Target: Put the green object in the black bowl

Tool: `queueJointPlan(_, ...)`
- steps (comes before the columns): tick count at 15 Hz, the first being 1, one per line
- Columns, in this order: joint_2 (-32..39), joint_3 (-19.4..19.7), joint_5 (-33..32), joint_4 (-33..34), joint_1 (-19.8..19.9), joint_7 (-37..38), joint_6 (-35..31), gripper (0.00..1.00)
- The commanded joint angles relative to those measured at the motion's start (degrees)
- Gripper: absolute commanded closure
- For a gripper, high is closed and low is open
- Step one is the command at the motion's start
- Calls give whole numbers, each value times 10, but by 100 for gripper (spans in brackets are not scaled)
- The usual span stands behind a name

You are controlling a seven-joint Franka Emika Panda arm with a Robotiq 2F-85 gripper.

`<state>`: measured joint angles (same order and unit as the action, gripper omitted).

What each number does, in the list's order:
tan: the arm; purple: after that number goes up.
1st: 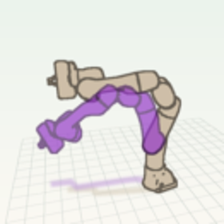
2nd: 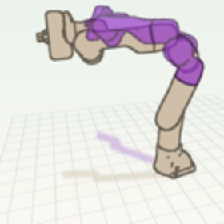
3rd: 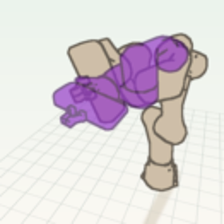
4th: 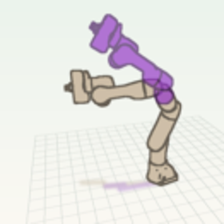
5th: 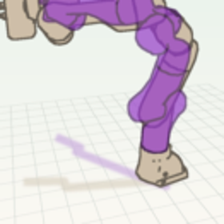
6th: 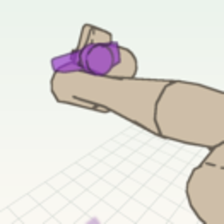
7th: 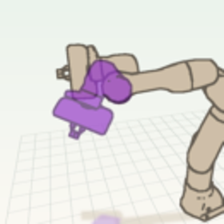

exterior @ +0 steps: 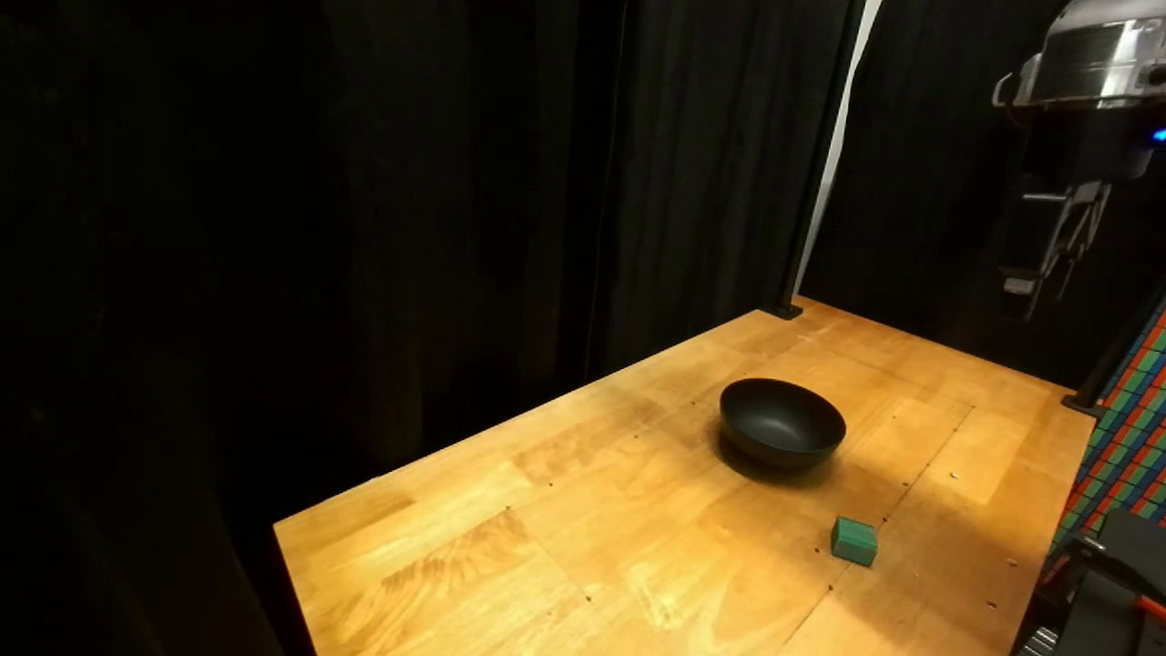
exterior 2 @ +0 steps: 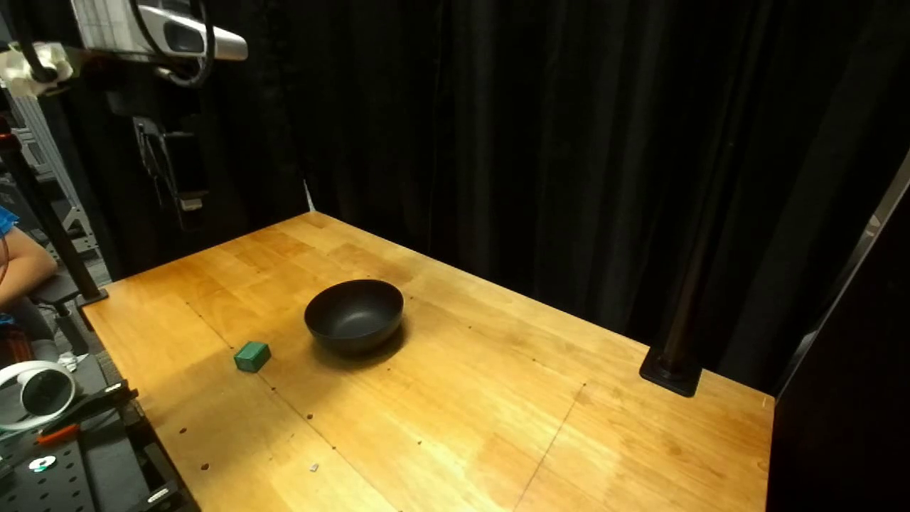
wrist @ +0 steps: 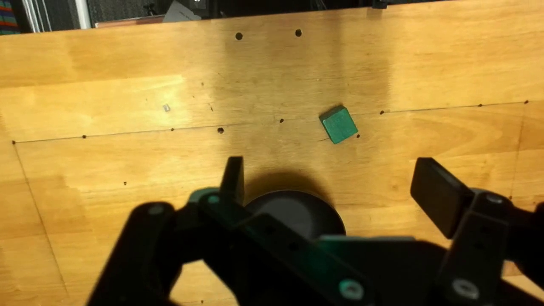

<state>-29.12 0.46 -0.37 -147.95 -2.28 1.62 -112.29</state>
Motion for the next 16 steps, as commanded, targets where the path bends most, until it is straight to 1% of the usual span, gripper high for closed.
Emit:
queueJointPlan(1,57,-10,40,-27,-16,-9,-98,0)
queueJointPlan(2,80,-16,44,-37,-18,-3,-142,0)
queueJointPlan(6,186,-28,52,-60,-27,-4,-275,0)
queueJointPlan(12,351,-44,55,-58,-27,29,-469,0)
queueJointPlan(14,395,-46,45,-54,-29,44,-517,0)
queueJointPlan(16,432,-46,42,-45,-31,52,-529,0)
